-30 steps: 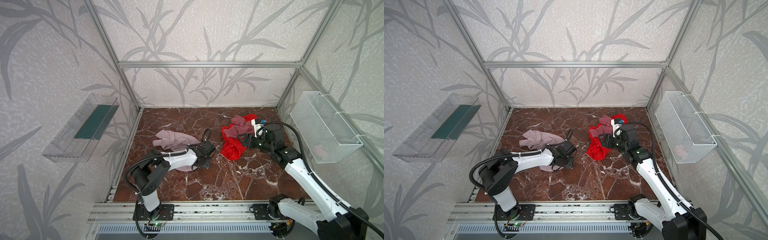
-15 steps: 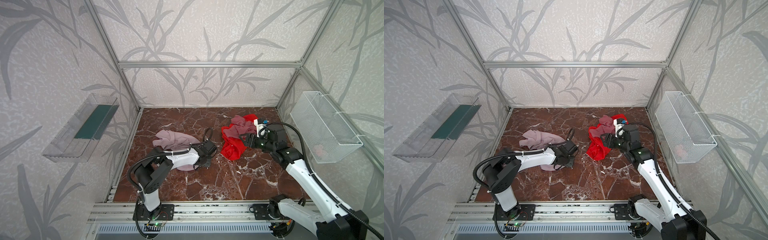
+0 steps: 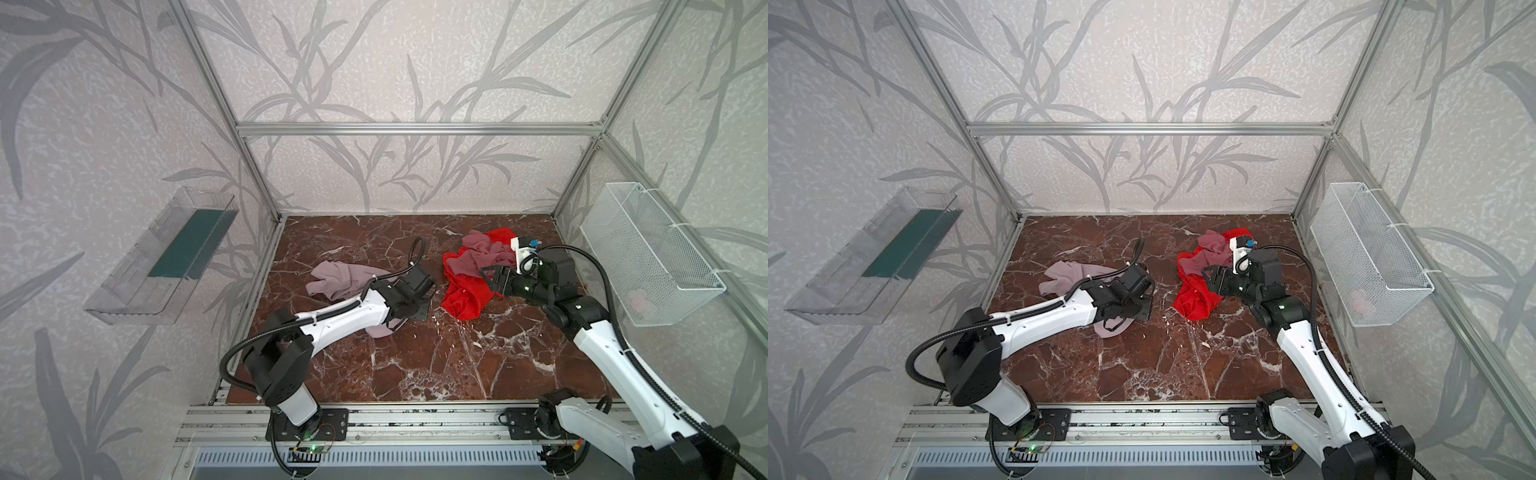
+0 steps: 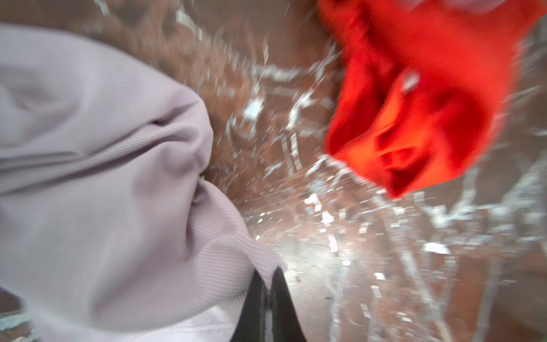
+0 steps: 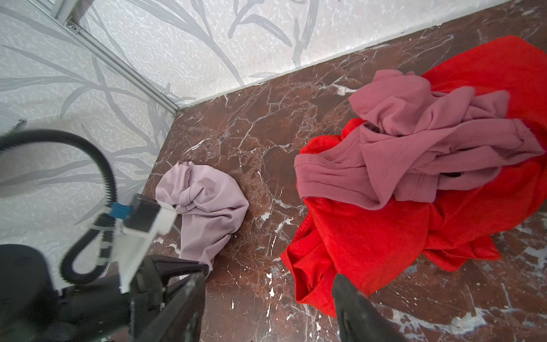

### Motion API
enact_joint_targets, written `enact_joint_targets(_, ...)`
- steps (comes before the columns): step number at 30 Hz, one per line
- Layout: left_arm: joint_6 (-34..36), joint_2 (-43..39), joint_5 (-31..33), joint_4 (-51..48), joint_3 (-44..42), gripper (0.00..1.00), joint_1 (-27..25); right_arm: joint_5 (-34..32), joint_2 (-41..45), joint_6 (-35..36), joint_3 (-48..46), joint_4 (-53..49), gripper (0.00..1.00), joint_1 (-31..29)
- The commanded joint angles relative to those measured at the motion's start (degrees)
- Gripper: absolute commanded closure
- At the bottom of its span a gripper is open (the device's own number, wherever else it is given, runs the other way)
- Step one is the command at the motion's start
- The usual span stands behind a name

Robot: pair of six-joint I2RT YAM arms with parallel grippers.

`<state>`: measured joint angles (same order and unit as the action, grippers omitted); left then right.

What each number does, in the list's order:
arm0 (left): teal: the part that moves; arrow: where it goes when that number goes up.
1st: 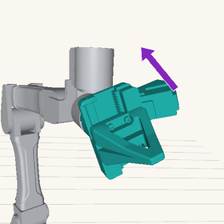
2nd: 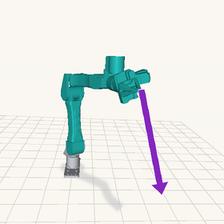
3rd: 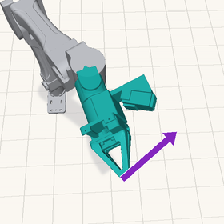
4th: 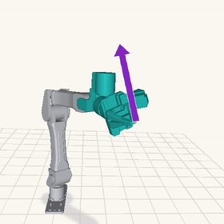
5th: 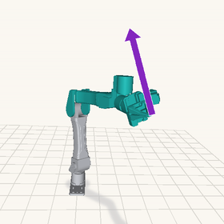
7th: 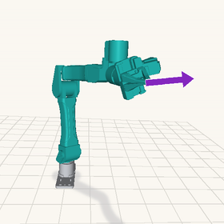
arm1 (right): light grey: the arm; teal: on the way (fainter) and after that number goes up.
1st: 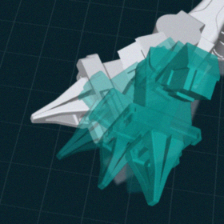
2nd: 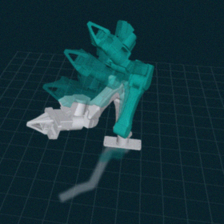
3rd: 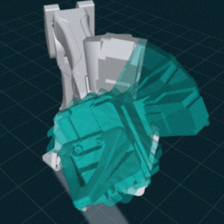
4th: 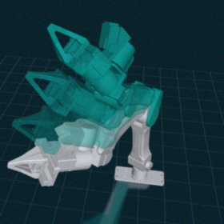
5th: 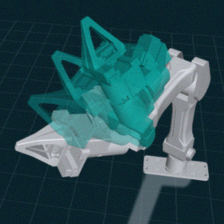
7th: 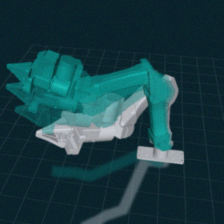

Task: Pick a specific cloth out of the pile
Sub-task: 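Grasp the lilac cloth with the left gripper and drag it farther away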

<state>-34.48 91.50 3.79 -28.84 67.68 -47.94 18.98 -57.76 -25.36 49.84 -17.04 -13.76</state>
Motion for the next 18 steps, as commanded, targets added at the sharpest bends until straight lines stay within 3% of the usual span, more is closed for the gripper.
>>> enact_joint_targets(1,0.20,-3.14,-1.59,-2.99,2.92,1.00,-0.31,0.88,1.41,-0.65,-0.20,1.04,0.32,0.31)
enact_joint_targets(7,-0.23,-6.93,-4.39,-4.11,6.56,1.00,-0.31,1.40,2.12,-1.09,-0.19,1.03,0.32,0.29)
enact_joint_targets(11,-0.77,-11.10,-2.57,-2.71,5.46,1.00,0.15,1.75,2.39,-1.26,-0.01,0.75,0.32,0.31)
enact_joint_targets(18,-1.20,-17.77,-2.28,-2.51,3.80,1.00,4.75,2.02,2.48,-1.77,0.10,0.78,0.32,0.31)
